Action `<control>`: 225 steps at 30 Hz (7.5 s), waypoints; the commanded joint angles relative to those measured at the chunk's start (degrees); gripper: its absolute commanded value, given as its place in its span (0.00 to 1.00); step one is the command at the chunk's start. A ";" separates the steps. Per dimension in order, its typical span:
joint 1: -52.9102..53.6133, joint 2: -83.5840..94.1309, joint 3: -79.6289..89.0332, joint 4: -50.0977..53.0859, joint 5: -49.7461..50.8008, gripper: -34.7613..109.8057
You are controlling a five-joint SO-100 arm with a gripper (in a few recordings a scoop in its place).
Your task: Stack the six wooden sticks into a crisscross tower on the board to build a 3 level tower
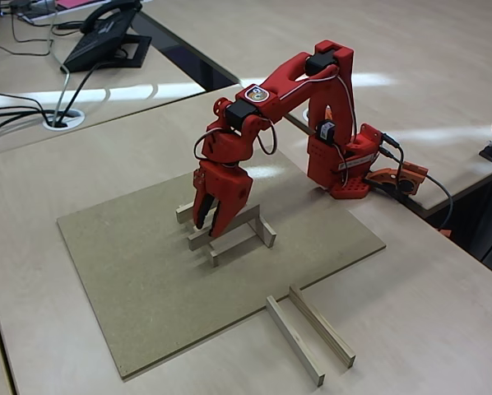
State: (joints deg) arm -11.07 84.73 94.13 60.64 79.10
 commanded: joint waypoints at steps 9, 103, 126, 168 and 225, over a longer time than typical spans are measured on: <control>-2.72 6.33 -5.27 2.02 -13.01 0.24; -14.24 105.73 60.38 -42.71 -61.70 0.24; -13.80 105.73 59.77 -41.40 -61.79 0.24; -13.80 105.73 60.73 -41.40 -61.70 0.24; -31.29 13.01 2.81 9.40 -16.52 0.28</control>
State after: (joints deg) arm -40.43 100.46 100.20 69.70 60.82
